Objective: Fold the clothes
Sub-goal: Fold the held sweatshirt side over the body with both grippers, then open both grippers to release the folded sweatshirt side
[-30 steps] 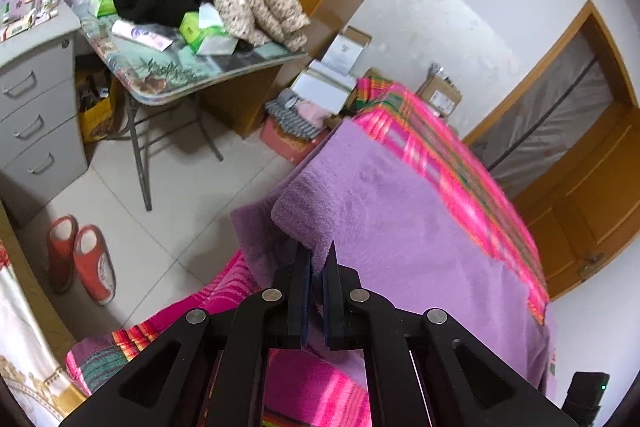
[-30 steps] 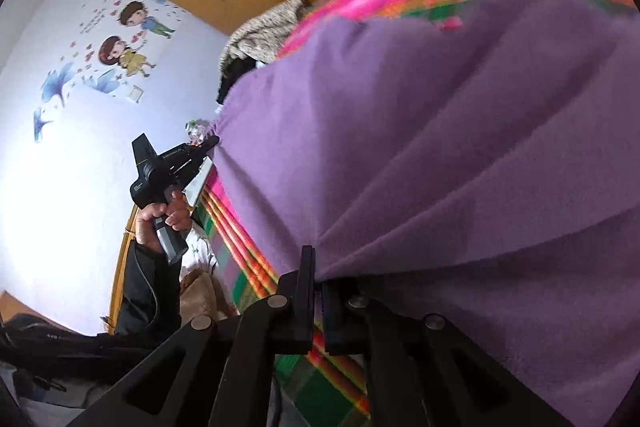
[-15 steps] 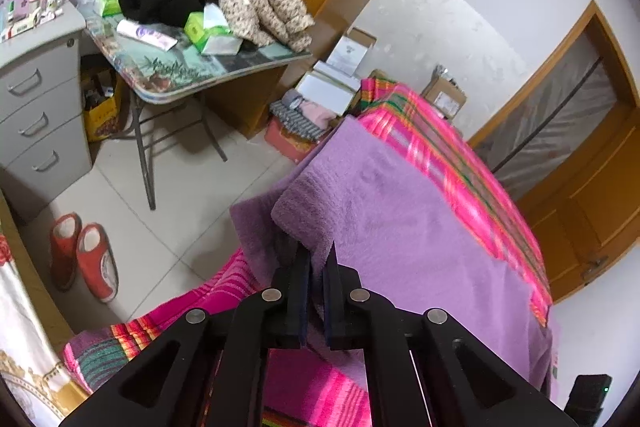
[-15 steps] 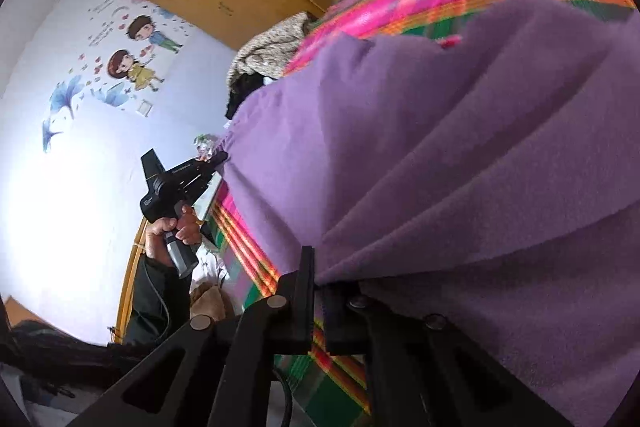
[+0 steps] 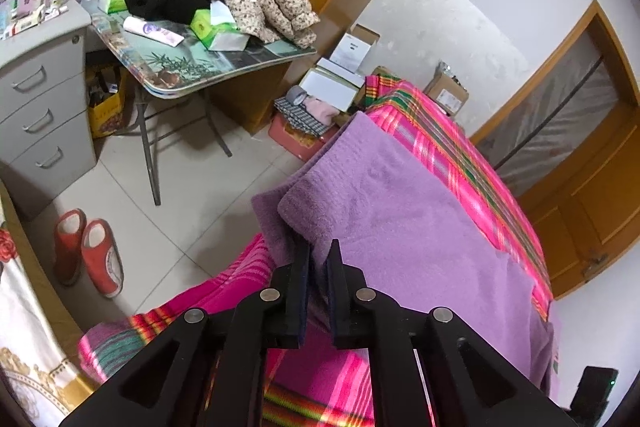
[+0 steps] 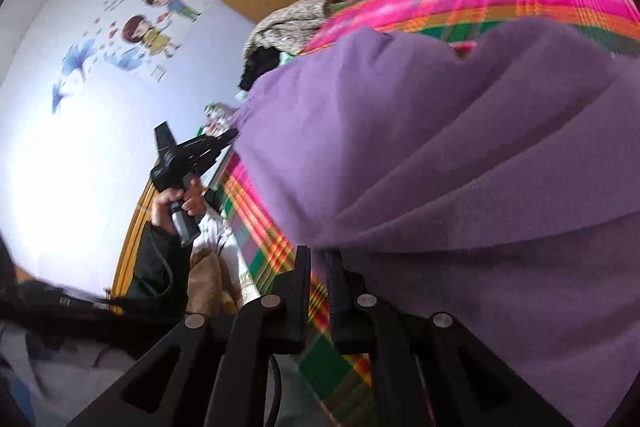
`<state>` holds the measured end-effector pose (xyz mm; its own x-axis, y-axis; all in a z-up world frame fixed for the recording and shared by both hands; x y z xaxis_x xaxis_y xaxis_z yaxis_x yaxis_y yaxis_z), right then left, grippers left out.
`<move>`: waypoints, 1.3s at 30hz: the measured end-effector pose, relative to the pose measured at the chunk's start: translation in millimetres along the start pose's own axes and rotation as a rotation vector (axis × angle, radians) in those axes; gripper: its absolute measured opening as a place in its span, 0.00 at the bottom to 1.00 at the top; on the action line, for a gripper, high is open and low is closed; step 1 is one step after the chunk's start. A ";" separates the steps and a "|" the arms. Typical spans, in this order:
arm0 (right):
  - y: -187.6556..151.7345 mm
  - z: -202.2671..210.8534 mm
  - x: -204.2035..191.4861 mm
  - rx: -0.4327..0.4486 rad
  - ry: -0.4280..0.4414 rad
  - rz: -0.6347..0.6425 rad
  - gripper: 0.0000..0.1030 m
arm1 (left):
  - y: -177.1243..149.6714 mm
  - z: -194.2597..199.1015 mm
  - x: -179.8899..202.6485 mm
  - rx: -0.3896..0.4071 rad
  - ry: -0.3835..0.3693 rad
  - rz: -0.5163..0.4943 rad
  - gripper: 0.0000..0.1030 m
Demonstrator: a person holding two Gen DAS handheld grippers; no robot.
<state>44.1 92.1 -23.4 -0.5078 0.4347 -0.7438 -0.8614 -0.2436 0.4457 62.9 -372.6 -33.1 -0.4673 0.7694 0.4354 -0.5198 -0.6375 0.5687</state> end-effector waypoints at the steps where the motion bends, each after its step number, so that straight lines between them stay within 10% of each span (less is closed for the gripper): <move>1: 0.2 3.9 -2.8 0.002 0.004 0.016 0.09 | -1.4 3.8 -0.1 0.011 0.019 -0.001 0.09; 9: 14.4 23.4 -14.9 0.115 -0.041 0.079 0.09 | -11.8 37.1 32.7 0.090 0.035 -0.071 0.06; 14: 32.9 4.5 0.3 0.177 -0.144 0.045 0.15 | -57.3 13.7 109.5 -0.038 -0.107 -0.281 0.06; 20: 23.0 1.9 17.7 0.121 -0.241 0.024 0.16 | -98.4 -2.3 134.2 -0.104 -0.103 -0.435 0.06; 35: 22.8 31.6 19.2 0.209 -0.274 0.045 0.14 | -84.1 0.3 114.4 -0.077 0.014 -0.404 0.07; 39: 20.5 44.8 23.5 0.261 -0.273 0.027 0.30 | -73.2 0.5 114.7 -0.042 0.062 -0.406 0.07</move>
<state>15.1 136.2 -9.4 -0.4783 0.6545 -0.5855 -0.7976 -0.0448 0.6016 47.7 -237.7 -24.4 -0.2597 0.9558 0.1381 -0.6991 -0.2847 0.6559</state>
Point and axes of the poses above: each gripper's, at about its wrist camera, not at the fingertips, and z roughly against the way its jaws point, x to its right, y to its top, the point moved 2 cm from there along -z, roughly the way its jaws point, and after that the axes turned 6 degrees about y, right-handed, at the moved point
